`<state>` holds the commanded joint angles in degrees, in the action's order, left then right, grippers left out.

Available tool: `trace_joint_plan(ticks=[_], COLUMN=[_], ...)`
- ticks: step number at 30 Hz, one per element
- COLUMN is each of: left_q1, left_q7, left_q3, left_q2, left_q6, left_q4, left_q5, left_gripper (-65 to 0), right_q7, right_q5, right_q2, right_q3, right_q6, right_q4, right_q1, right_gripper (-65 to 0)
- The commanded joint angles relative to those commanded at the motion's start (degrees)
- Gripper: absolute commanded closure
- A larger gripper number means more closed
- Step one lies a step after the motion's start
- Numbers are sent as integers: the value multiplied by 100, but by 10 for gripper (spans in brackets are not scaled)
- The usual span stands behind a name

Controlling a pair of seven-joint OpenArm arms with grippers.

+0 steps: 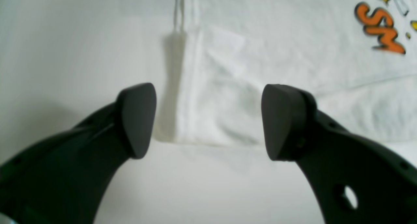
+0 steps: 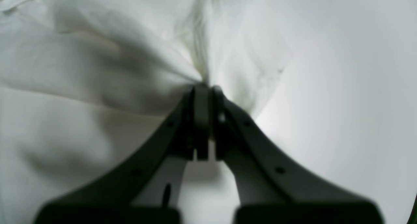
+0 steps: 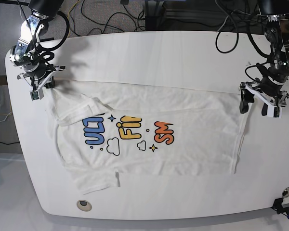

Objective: Fold the T-shirt properly
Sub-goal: 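Move both grippers back to the shirt's folded shoulder edge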

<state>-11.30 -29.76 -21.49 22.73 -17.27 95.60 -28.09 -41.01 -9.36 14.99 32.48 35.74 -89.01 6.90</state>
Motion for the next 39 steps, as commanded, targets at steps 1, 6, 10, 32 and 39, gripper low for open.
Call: trace_joint_plan(ticks=[1, 6, 10, 32, 39], left_q1=[9, 88, 237, 404, 404], left_q7=[0, 0, 220, 360, 360], left_q3=[-88, -88, 70, 404, 404], left_q2=[0, 0, -70, -352, -352], left_q6=[0, 0, 0, 0, 0], left_q4=[-9, -527, -967, -2066, -2075], left_q5=[0, -18, -26, 18, 18], left_gripper=[-479, -481, -483, -479, -190], right_q7=[0, 0, 0, 0, 0], right_q5=[0, 0, 0, 0, 0], right_q2=[0, 0, -97, -114, -114], right_q3=[0, 0, -18, -26, -26], right_q6=[0, 0, 9, 35, 35], right_q4=[53, 158, 149, 123, 114], right_q1=[0, -9, -9, 0, 0], right_gripper=[0, 0, 0, 0, 0])
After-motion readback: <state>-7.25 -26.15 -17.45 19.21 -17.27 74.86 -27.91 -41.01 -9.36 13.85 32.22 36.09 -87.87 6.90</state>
